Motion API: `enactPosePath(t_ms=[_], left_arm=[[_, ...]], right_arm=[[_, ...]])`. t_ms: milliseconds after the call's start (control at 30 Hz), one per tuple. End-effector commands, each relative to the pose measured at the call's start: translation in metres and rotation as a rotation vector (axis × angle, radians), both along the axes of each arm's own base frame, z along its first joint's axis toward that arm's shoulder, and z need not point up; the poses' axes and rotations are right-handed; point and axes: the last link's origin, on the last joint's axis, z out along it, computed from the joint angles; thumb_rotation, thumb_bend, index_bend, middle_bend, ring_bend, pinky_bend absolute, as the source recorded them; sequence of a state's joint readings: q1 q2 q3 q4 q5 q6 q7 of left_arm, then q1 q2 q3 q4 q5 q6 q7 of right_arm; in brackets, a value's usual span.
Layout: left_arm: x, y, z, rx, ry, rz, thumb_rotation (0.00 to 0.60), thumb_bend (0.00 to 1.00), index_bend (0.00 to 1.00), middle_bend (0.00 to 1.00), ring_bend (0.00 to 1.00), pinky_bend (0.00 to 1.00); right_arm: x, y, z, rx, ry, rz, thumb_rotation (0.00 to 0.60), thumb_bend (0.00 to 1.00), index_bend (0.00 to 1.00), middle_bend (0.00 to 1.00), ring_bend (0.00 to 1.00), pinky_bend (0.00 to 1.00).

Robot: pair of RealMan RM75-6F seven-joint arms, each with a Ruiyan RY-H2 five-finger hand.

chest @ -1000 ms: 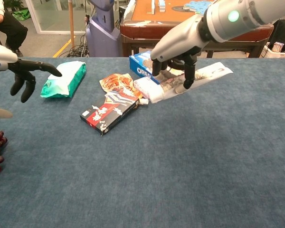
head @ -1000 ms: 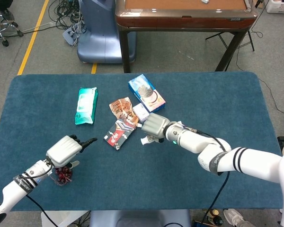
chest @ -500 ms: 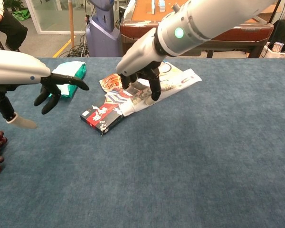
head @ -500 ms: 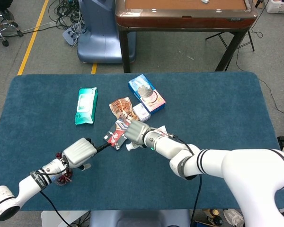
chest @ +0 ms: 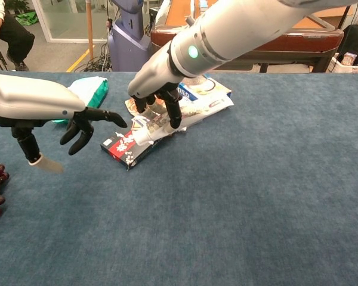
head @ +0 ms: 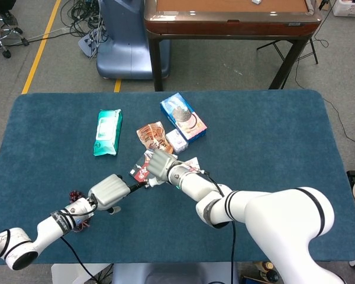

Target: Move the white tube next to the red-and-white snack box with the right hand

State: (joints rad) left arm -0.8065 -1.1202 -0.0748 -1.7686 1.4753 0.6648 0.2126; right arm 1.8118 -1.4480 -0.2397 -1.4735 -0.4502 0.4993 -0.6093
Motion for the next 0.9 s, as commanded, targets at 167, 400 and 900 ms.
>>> enactPosePath(t_ms=[167,400,900], left_arm=[[0.002,0.002,-0.007,-0.008,0.012,-0.001,0.6,0.2,0.04,0.55,0.53,0.38],[0.002,0.005,-0.009,-0.004,0.021,0.007,0.6,0.2,0.04,0.55,0.53,0.38],[-0.006,0.007,-0.015,-0.008,0.06,0.029,0.6,0.2,0.06,0.55,0.53,0.39]], right_arm=[[0.005,0.001,-0.003,-0.001,-0.013,-0.001,0.6,1.0,0.83,0.72,0.71,0.47],[0.006,0.002,-0.004,0.004,-0.018,0.001,0.6,1.0,0.84,0.73,0.72,0.47],[0.01,0.004,-0.003,0.021,-0.055,-0.008,0.6,1.0,0.86,0.74,0.74,0.47]])
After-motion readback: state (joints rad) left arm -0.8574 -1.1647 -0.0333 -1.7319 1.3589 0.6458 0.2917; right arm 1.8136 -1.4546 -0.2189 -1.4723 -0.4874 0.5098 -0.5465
